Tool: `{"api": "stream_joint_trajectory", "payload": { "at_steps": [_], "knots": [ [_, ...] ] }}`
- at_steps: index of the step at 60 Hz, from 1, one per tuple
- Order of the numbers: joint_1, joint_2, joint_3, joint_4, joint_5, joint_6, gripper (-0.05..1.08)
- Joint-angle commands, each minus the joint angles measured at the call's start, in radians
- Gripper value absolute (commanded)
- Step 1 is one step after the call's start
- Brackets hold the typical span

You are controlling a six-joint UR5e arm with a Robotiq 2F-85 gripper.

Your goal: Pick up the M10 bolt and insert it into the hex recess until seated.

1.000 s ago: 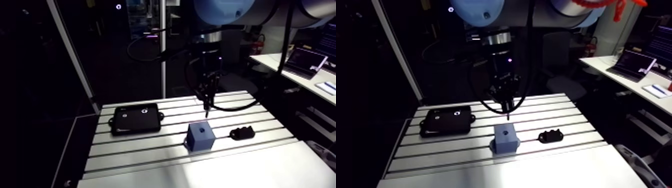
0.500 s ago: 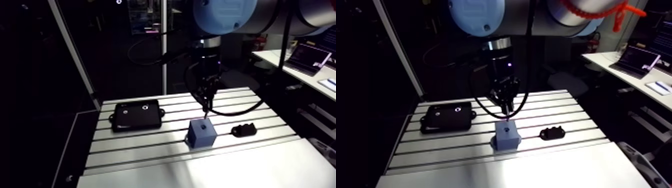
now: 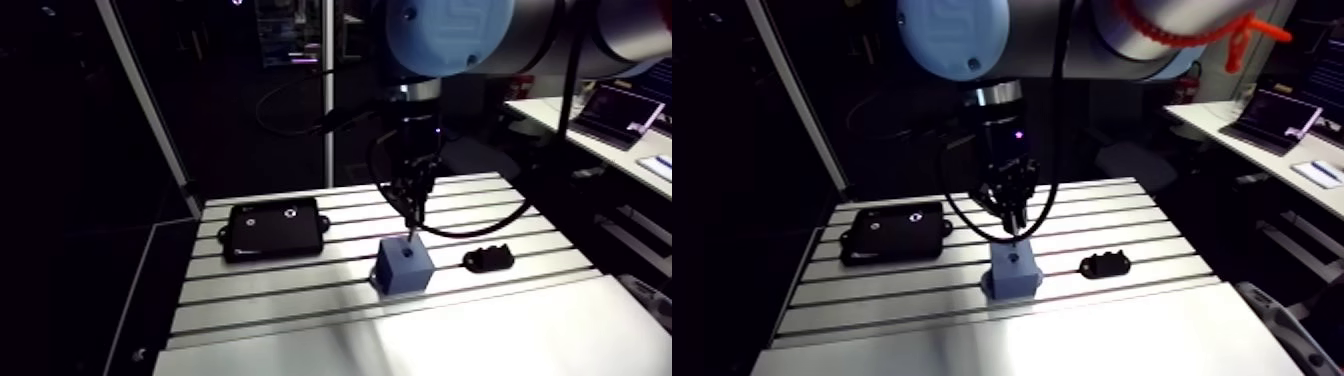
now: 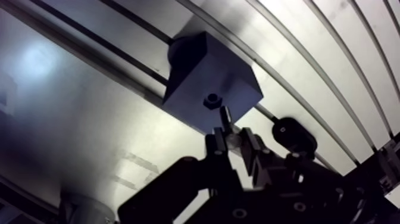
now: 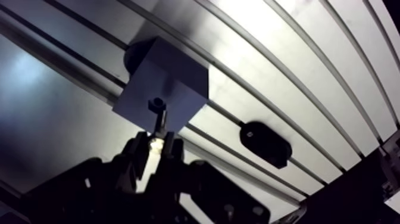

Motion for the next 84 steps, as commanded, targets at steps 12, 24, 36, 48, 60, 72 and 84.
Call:
{"api": "stream_joint_trajectory", "payload": {
  "at_steps": [12, 24, 36, 48, 60, 72, 84],
  "knots": [
    [0.002, -0.001, 0.019, -0.021, 0.000, -0.001, 0.75],
    [0.002, -0.001, 0.020, -0.023, 0.001, -0.003, 0.75],
    [0.003, -0.001, 0.022, -0.023, 0.002, -0.003, 0.75],
    [0.007, -0.001, 0.025, -0.023, 0.002, -0.003, 0.75],
    [0.008, 0.001, 0.029, -0.025, 0.002, -0.003, 0.75],
    [0.008, 0.002, 0.036, -0.034, 0.002, -0.003, 0.75],
    [0.008, 0.004, 0.037, -0.037, 0.002, -0.006, 0.75]
  ]
}}
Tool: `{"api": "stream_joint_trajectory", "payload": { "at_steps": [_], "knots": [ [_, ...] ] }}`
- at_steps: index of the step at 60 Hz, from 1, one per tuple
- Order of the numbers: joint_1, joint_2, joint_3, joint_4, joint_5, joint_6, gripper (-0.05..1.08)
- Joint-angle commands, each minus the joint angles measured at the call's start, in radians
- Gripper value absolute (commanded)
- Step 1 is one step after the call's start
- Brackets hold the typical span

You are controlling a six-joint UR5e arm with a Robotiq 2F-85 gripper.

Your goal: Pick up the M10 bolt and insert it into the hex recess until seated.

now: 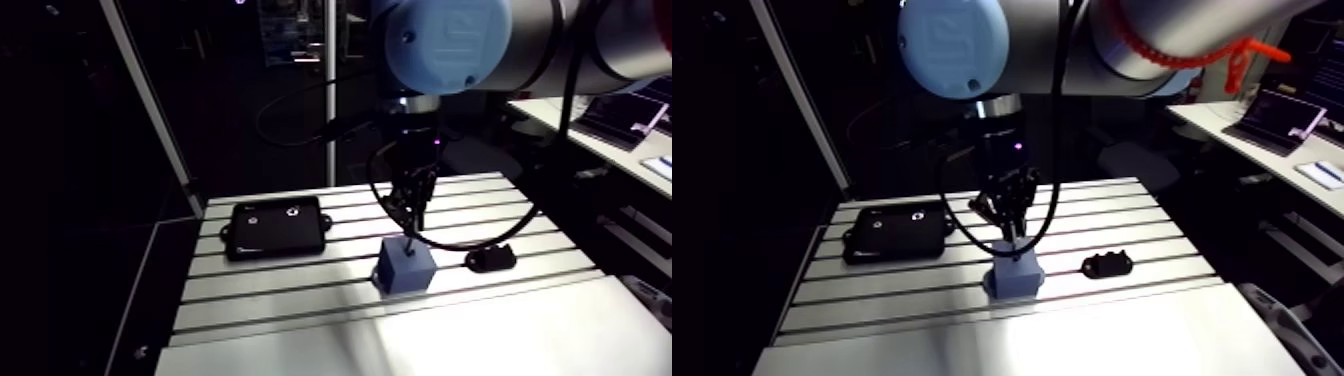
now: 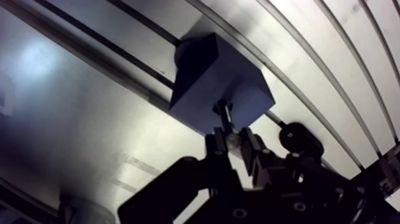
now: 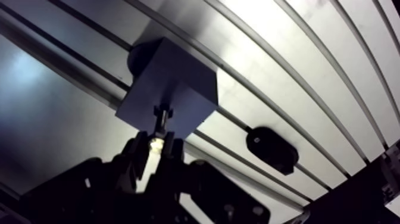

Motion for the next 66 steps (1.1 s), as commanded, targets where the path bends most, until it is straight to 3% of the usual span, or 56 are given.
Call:
{"api": "stream_joint_trajectory", "payload": {
  "at_steps": [1, 66],
  "knots": [
    [0.000, 0.002, 0.003, -0.005, 0.000, -0.002, 0.75],
    [-0.001, 0.013, 0.009, -0.006, 0.000, -0.004, 0.75]
  ]
}}
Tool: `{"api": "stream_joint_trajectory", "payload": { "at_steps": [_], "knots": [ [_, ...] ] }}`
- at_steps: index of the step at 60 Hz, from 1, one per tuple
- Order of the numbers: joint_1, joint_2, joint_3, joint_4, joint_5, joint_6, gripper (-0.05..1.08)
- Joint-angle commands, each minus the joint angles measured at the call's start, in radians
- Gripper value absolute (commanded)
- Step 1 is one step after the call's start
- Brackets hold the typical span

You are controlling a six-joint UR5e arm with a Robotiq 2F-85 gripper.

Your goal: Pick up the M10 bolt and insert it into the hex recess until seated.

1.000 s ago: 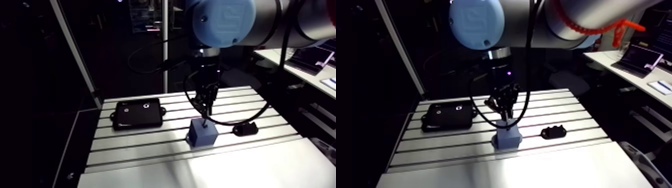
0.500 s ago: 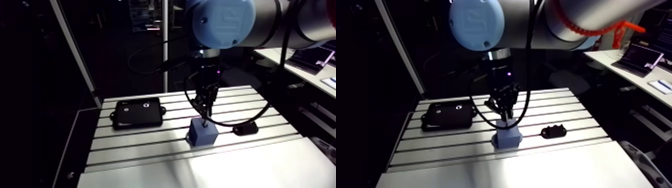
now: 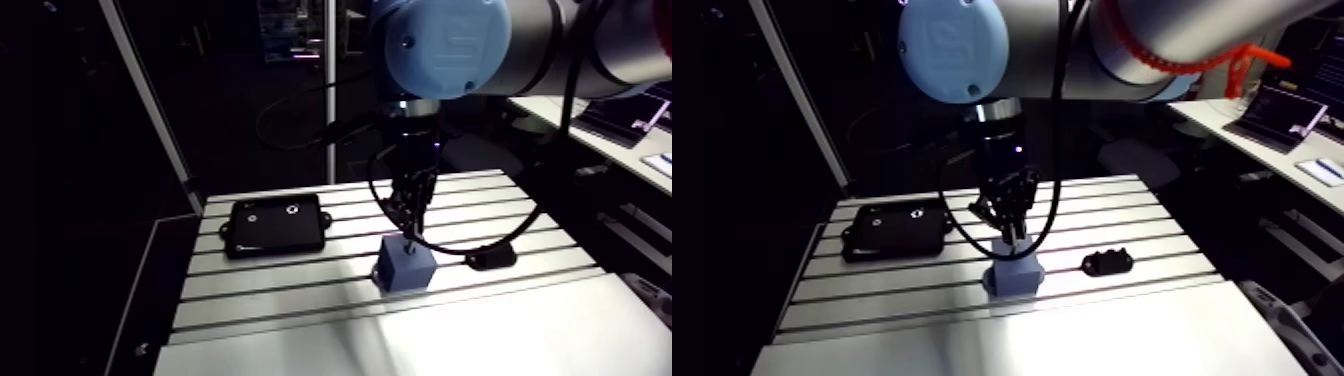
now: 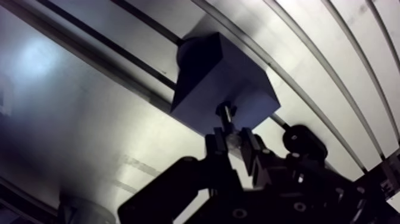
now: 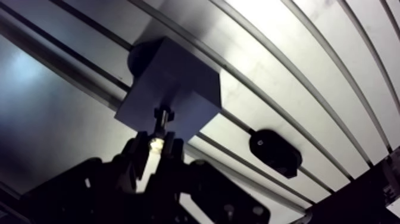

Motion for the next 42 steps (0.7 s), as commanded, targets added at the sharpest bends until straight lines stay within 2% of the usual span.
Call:
{"api": "stream_joint_trajectory", "payload": {
  "at_steps": [1, 42],
  "knots": [
    [-0.001, 0.002, 0.000, 0.000, 0.000, 0.000, 0.75],
    [-0.001, 0.014, 0.005, -0.020, 0.000, -0.003, 0.75]
  ]
}}
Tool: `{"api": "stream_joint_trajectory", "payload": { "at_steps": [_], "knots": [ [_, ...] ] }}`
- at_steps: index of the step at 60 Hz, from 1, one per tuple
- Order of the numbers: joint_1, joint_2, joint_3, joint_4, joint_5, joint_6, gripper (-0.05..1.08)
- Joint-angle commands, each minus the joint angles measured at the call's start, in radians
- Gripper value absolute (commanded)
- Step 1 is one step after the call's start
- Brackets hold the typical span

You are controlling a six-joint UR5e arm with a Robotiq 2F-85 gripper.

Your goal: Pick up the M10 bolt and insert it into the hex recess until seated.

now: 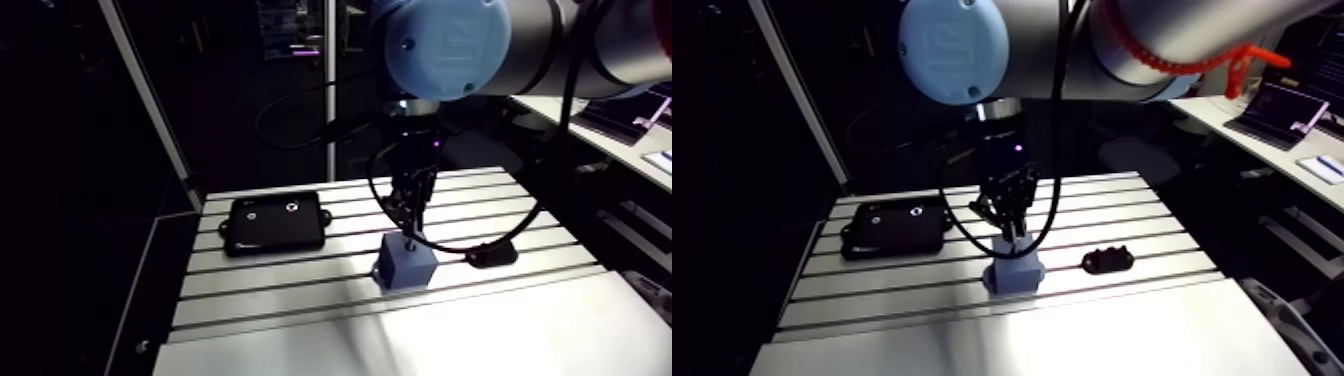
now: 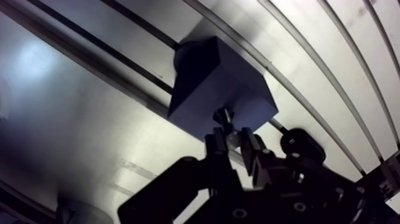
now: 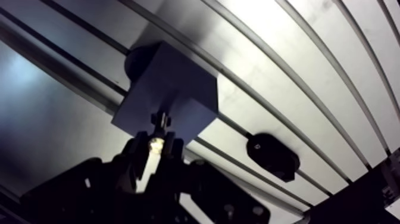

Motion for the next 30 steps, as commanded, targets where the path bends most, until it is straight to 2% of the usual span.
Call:
{"api": "stream_joint_trajectory", "payload": {
  "at_steps": [1, 30],
  "knots": [
    [-0.001, 0.004, 0.004, -0.001, 0.000, 0.000, 0.75],
    [-0.002, 0.001, 0.005, 0.002, 0.003, -0.015, 0.73]
  ]
}}
